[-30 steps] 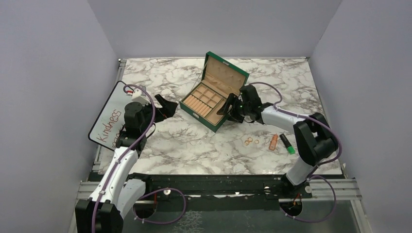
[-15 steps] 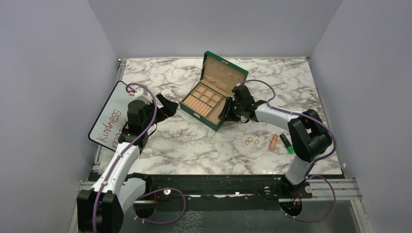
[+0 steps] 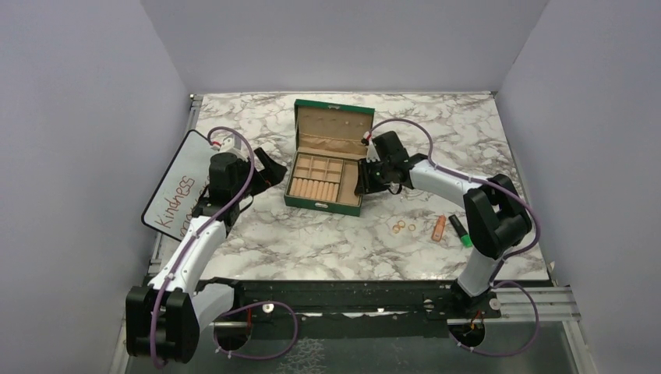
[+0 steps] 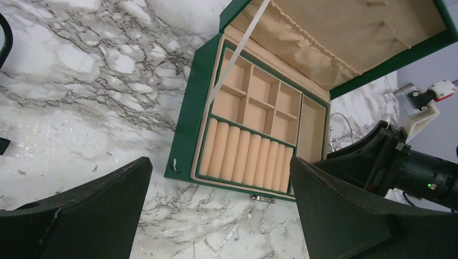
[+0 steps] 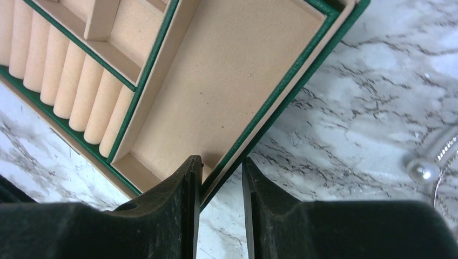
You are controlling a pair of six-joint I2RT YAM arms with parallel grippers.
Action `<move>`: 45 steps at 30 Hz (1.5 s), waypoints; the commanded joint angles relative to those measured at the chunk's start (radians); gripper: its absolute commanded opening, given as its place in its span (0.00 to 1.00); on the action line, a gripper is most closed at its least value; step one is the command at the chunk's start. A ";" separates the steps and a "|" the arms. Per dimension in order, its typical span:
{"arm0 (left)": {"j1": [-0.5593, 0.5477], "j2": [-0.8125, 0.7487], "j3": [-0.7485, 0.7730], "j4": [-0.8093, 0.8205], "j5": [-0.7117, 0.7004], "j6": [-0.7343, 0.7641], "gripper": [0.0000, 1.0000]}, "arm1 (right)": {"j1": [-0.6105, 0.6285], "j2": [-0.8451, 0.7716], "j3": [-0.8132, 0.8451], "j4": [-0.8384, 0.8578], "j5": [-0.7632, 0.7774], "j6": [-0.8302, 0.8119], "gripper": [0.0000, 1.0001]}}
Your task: Organize the mixed jewelry
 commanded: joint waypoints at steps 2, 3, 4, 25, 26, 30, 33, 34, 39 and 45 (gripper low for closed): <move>0.005 0.066 0.058 -0.071 0.025 0.018 0.99 | 0.012 0.052 0.034 -0.084 -0.062 -0.150 0.33; 0.005 0.073 0.054 -0.068 0.029 0.013 0.99 | 0.011 0.053 0.041 -0.081 -0.063 -0.159 0.33; 0.005 0.078 0.047 -0.063 0.033 0.011 0.99 | 0.011 0.054 0.053 -0.084 -0.059 -0.164 0.34; 0.004 0.030 0.097 -0.118 -0.055 0.030 0.99 | 0.012 -0.407 -0.139 -0.203 0.475 0.214 0.64; 0.005 0.020 0.090 -0.103 -0.044 0.029 0.99 | 0.011 -0.428 -0.159 -0.238 0.516 0.256 0.62; 0.004 -0.022 0.026 0.001 0.023 0.013 0.99 | 0.010 -0.484 -0.226 -0.330 0.631 0.398 0.51; 0.004 -0.009 0.025 0.010 0.053 0.015 0.99 | 0.008 -0.480 -0.251 -0.371 0.649 0.470 0.43; 0.004 0.001 0.033 0.001 0.061 0.020 0.99 | 0.006 -0.472 -0.257 -0.376 0.647 0.479 0.42; 0.003 0.017 0.043 -0.009 0.073 0.028 0.99 | 0.000 -0.422 -0.296 -0.325 0.562 0.427 0.41; -0.006 0.006 0.016 0.024 0.084 0.022 0.96 | 0.000 -0.408 -0.338 -0.314 0.533 0.526 0.35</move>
